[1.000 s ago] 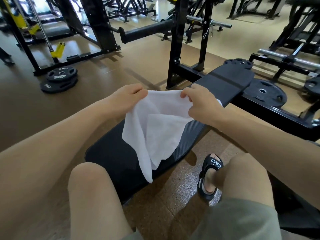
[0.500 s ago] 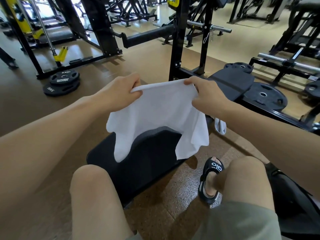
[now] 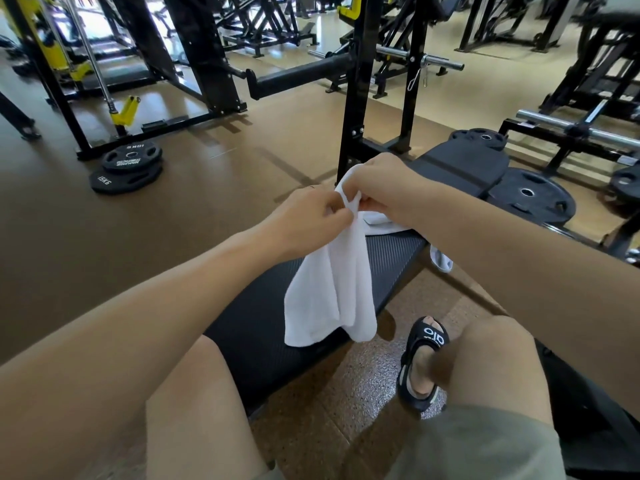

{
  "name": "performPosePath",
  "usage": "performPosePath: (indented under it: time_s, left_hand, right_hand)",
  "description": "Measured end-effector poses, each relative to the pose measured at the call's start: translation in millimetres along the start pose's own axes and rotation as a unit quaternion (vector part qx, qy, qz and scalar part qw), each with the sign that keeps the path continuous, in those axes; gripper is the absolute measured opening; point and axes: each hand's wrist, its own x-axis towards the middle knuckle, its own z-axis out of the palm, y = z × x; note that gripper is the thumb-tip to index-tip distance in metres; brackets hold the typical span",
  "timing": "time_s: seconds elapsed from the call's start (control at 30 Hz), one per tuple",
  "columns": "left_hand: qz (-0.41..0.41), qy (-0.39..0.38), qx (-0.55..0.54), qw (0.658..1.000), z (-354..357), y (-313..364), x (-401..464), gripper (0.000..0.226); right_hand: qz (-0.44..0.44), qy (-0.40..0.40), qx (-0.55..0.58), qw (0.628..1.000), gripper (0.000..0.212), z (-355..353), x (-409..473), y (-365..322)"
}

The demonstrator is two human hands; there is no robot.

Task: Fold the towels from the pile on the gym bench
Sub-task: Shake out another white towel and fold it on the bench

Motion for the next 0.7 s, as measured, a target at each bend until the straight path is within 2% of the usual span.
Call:
performPosePath:
  time_s: [0.07, 0.1, 0.17, 0.23, 0.3, 0.37, 0.43, 0.5, 0.57, 0.7]
  left_hand:
    - [0.004, -0.002, 0.002, 1.000, 8, 2, 0, 0.050]
    - [0.006, 0.005, 0.010, 1.000, 11, 1, 0, 0.052]
    - [0.004, 0.043, 0.006, 0.999, 16, -2, 1, 0.036]
    - [-0.004, 0.078, 0.004, 0.997, 17, -6, 0, 0.033]
    - [0.001, 0.081, 0.030, 0.996, 15, -10, -3, 0.039]
    - [0.009, 0.078, 0.081, 0.994, 9, -17, -7, 0.037]
    - [0.021, 0.068, 0.122, 0.990, 1, -27, -11, 0.035]
    - [0.041, 0.036, 0.146, 0.988, -7, -38, -14, 0.036]
    - [0.073, -0.003, 0.162, 0.984, -13, -48, -19, 0.039]
    - [0.100, -0.033, 0.168, 0.980, -18, -68, -30, 0.047]
  right_hand:
    - [0.004, 0.010, 0.038, 0.999, 0.024, 4, 1, 1]
    - [0.000, 0.014, 0.051, 0.999, 0.021, 5, -1, 0]
    - [-0.016, 0.028, 0.071, 0.997, 0.015, 7, -2, -1]
    - [-0.055, 0.042, 0.011, 0.998, 0.005, 4, -1, 2]
    - [-0.112, 0.057, -0.143, 0.982, 0.028, -3, 1, 9]
    - [-0.205, 0.068, -0.302, 0.928, 0.042, -12, 0, 16]
    - [-0.293, 0.078, -0.439, 0.846, 0.055, -26, 0, 20]
    - [-0.336, 0.066, -0.543, 0.766, 0.058, -40, 1, 21]
    - [-0.354, 0.050, -0.581, 0.731, 0.054, -53, 2, 21]
    - [-0.380, 0.055, -0.597, 0.704, 0.049, -67, 2, 14]
